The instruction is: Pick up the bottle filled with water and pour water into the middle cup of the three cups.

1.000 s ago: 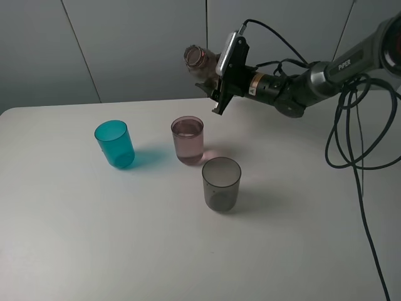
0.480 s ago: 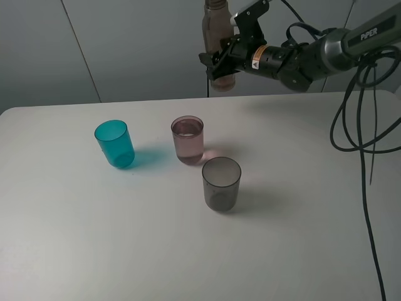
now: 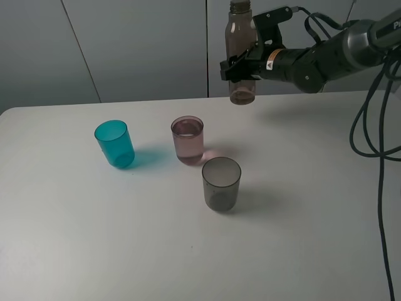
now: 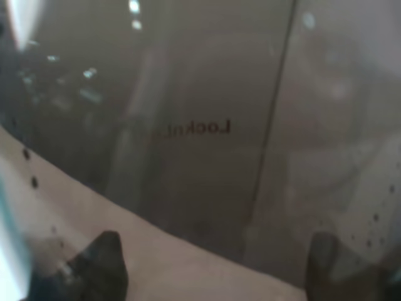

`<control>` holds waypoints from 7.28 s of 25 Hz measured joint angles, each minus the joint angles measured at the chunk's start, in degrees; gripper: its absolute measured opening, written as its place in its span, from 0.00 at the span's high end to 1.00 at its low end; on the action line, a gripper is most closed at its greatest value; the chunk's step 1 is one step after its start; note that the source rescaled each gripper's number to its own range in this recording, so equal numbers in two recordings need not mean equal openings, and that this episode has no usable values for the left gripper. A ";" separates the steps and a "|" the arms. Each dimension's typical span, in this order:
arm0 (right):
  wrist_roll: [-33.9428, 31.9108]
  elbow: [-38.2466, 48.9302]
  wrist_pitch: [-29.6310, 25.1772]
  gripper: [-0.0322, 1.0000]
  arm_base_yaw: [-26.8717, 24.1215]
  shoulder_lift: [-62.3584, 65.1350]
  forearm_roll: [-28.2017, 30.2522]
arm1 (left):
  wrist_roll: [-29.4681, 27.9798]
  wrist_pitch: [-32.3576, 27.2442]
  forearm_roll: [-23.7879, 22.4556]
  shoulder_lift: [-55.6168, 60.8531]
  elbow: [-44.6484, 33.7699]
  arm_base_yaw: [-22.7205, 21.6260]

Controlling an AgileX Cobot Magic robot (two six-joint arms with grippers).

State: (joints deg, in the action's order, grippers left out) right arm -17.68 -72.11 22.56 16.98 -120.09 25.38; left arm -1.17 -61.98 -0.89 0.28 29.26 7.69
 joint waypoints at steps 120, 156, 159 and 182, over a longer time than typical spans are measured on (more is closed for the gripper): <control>17.68 32.42 -11.80 0.44 -3.03 19.11 -33.06 | -0.12 0.00 0.00 0.00 0.00 0.00; 18.54 31.49 -88.21 0.44 -18.50 86.18 -28.43 | -0.12 0.00 0.00 0.00 0.00 0.00; 18.78 36.40 -87.41 0.44 -20.98 96.11 -29.70 | -0.12 0.00 0.00 0.00 0.00 0.00; 20.15 42.83 -84.97 0.44 -19.88 120.11 -28.11 | -0.12 0.00 0.00 0.00 0.00 0.00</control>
State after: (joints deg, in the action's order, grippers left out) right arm 2.47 -29.28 -62.41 -2.91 0.02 -2.74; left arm -1.29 -61.98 -0.89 0.28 29.26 7.69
